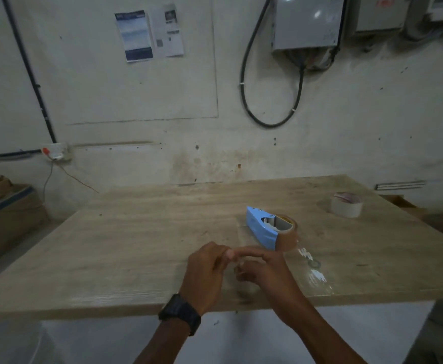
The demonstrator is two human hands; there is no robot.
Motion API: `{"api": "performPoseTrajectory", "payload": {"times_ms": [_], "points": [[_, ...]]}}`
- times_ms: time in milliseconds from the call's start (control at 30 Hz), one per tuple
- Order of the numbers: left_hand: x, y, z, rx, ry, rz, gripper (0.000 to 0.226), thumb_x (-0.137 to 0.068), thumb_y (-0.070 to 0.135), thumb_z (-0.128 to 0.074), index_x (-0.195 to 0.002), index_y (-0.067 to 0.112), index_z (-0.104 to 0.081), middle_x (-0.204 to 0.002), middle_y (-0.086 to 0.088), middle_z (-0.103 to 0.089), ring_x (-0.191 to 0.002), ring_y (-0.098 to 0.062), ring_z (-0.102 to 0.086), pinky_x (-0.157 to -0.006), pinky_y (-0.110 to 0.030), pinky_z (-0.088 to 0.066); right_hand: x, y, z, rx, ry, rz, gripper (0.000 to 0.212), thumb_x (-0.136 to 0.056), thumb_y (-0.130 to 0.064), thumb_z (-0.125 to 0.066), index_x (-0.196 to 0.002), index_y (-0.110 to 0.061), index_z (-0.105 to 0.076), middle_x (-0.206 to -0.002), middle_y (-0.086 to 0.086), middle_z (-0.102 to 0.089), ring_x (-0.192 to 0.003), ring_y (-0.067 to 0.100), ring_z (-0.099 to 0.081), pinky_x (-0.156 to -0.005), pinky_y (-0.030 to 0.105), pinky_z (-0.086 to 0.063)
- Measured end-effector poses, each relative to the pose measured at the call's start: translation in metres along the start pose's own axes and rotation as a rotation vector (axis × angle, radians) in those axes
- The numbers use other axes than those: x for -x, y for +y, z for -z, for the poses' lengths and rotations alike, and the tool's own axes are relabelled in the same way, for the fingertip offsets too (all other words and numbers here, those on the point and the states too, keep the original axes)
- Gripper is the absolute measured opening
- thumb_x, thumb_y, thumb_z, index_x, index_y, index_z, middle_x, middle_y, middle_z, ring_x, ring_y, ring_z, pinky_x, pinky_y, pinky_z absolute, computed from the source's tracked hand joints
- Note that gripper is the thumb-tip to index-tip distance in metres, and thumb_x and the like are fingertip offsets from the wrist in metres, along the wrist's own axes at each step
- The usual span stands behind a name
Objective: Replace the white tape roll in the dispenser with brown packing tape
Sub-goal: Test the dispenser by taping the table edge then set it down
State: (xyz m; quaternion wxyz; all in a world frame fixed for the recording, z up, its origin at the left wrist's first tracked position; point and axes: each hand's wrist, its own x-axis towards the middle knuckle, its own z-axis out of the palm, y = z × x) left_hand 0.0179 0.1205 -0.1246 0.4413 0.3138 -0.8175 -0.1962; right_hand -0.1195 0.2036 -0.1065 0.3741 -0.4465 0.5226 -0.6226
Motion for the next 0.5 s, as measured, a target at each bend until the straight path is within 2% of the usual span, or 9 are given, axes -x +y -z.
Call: {"api": "performPoseTrajectory", "payload": {"times_ms": [67, 100, 200, 300, 400, 433, 500], "points": [[0.003, 0.003, -0.002, -0.046, -0.053, -0.006, 0.044, -0.098, 0.053, -0.033, -0.073, 0.028, -0.060, -0.073, 0.009, -0.058, -0.069, -0.005, -0.055, -0.064, -0.014, -0.039, 0.005, 0.000, 0.004, 0.056, -0.022, -0.008, 0.029, -0.088, 0.004, -0.061, -0.092, -0.016, -0.081, -0.097, 0.004, -0.077, -0.085, 0.022, -0.074, -0.078, 0.031, -0.061], [0.004, 0.005, -0.004, -0.078, -0.099, -0.010, 0.048, -0.100, 0.051, -0.030, -0.075, 0.022, -0.059, -0.075, 0.007, -0.058, -0.070, -0.007, -0.053, -0.065, -0.018, -0.041, 0.008, -0.001, 0.004, 0.081, -0.015, -0.013, 0.028, -0.089, 0.003, -0.061, -0.092, -0.017, -0.081, -0.093, 0.001, -0.078, -0.083, 0.020, -0.074, -0.074, 0.026, -0.060], [0.003, 0.006, -0.014, -0.169, -0.164, 0.020, 0.031, -0.104, 0.030, -0.041, -0.081, 0.016, -0.057, -0.080, 0.005, -0.054, -0.073, -0.013, -0.051, -0.068, -0.026, -0.040, 0.009, 0.008, 0.001, 0.212, 0.098, 0.092, 0.032, -0.087, 0.008, -0.060, -0.095, -0.016, -0.079, -0.087, -0.006, -0.079, -0.078, 0.008, -0.074, -0.070, 0.015, -0.054], [-0.006, -0.006, -0.017, -0.199, -0.054, 0.127, 0.018, -0.097, 0.011, -0.054, -0.088, 0.011, -0.070, -0.090, -0.005, -0.064, -0.081, -0.019, -0.059, -0.077, -0.029, -0.045, 0.005, 0.017, 0.000, 0.213, 0.220, 0.127, 0.030, -0.088, 0.009, -0.060, -0.104, -0.013, -0.071, -0.083, 0.000, -0.077, -0.068, 0.012, -0.074, -0.065, 0.019, -0.056], [-0.013, -0.020, -0.010, -0.234, -0.124, 0.237, 0.026, -0.094, 0.004, -0.052, -0.108, 0.014, -0.072, -0.107, -0.007, -0.072, -0.098, -0.021, -0.067, -0.091, -0.028, -0.049, 0.001, 0.024, 0.001, 0.272, 0.178, 0.126, 0.028, -0.089, 0.011, -0.059, -0.096, -0.013, -0.071, -0.073, 0.001, -0.076, -0.064, 0.013, -0.073, -0.061, 0.021, -0.057], [-0.012, -0.019, -0.008, -0.251, -0.154, 0.246, 0.028, -0.094, 0.005, -0.049, -0.107, 0.016, -0.071, -0.109, -0.005, -0.072, -0.101, -0.021, -0.067, -0.091, -0.025, -0.048, 0.002, 0.025, 0.002, 0.323, 0.142, 0.135, 0.031, -0.088, 0.012, -0.058, -0.090, -0.016, -0.072, -0.073, -0.002, -0.076, -0.065, 0.011, -0.073, -0.062, 0.024, -0.059], [-0.008, -0.019, -0.008, -0.222, -0.191, 0.232, 0.025, -0.089, 0.008, -0.043, -0.090, 0.021, -0.065, -0.100, -0.005, -0.072, -0.096, -0.025, -0.066, -0.084, -0.027, -0.045, 0.003, 0.032, 0.004, 0.400, 0.084, 0.166, 0.038, -0.087, 0.011, -0.058, -0.083, -0.024, -0.071, -0.077, -0.010, -0.076, -0.068, 0.007, -0.073, -0.067, 0.028, -0.060]]}}
